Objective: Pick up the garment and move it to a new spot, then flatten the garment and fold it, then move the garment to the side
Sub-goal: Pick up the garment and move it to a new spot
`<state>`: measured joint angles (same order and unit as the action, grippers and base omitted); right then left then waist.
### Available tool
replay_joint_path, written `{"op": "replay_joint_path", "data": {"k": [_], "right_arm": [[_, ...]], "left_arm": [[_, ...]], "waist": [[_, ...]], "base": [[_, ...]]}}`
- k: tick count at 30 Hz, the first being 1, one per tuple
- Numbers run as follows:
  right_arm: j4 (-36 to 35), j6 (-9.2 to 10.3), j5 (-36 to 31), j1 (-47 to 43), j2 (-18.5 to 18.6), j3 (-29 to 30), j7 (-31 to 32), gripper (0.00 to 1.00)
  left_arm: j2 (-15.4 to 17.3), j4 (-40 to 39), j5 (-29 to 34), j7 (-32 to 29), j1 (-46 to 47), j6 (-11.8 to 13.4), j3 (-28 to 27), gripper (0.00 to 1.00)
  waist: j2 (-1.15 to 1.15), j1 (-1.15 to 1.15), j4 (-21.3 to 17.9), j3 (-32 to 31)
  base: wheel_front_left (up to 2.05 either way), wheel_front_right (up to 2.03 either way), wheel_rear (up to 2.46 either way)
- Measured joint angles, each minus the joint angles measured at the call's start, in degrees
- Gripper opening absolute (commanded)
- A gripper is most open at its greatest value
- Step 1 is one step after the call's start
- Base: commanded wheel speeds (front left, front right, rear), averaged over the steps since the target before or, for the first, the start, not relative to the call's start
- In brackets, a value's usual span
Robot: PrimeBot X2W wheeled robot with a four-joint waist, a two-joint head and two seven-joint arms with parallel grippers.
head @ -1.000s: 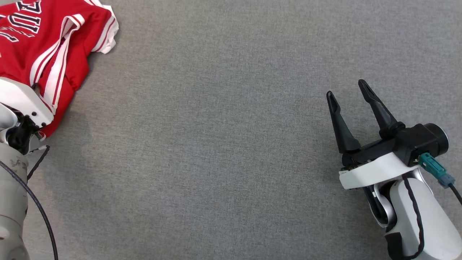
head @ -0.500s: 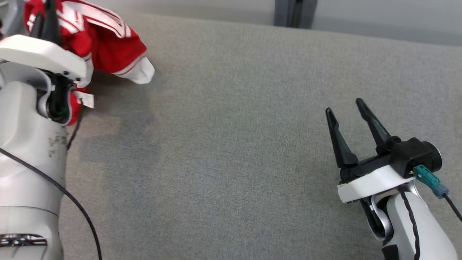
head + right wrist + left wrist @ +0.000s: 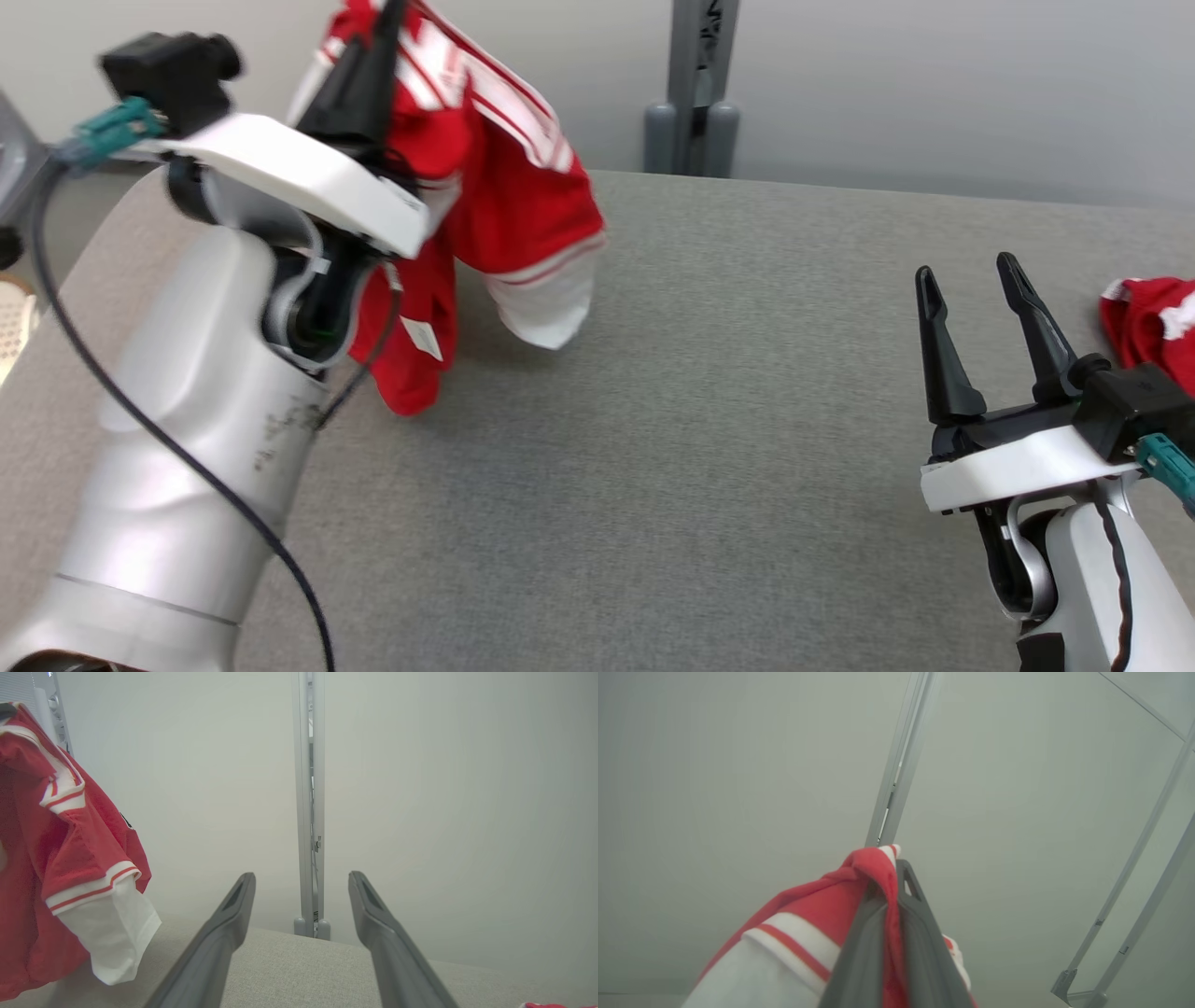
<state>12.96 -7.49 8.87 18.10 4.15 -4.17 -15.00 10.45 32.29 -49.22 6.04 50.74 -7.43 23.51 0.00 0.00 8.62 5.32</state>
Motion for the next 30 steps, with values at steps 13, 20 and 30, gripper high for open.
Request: {"op": "replay_joint_path", "data": {"k": [13, 20, 30], "right_arm": [[-1.02, 0.0, -0.21, 0.16, -0.83, 1.66, 0.0, 1.0], [-0.81, 0.0, 0.37, 0.77, -1.16, 0.98, 0.0, 1.0], [-1.0, 0.0, -0.12, 0.46, -1.3, 3.05, 0.0, 1.0]], "left_arm": [[-7.66, 3.46, -1.38, 2.61, -5.0, 0.7, 12.32, 0.0], [-7.86, 10.25, -3.13, 6.73, -7.23, 4.64, 26.24, 0.81], [-7.73, 14.16, -3.98, 8.87, -5.4, 6.27, 29.56, 1.0]], "waist": [[0.0, 0.0, -10.37, 0.46], [0.0, 0.0, -16.55, 2.27], [0.0, 0.0, -16.28, 3.31]], "base": [[0.0, 0.0, 0.0], [0.0, 0.0, 0.0], [0.0, 0.0, 0.0]]}}
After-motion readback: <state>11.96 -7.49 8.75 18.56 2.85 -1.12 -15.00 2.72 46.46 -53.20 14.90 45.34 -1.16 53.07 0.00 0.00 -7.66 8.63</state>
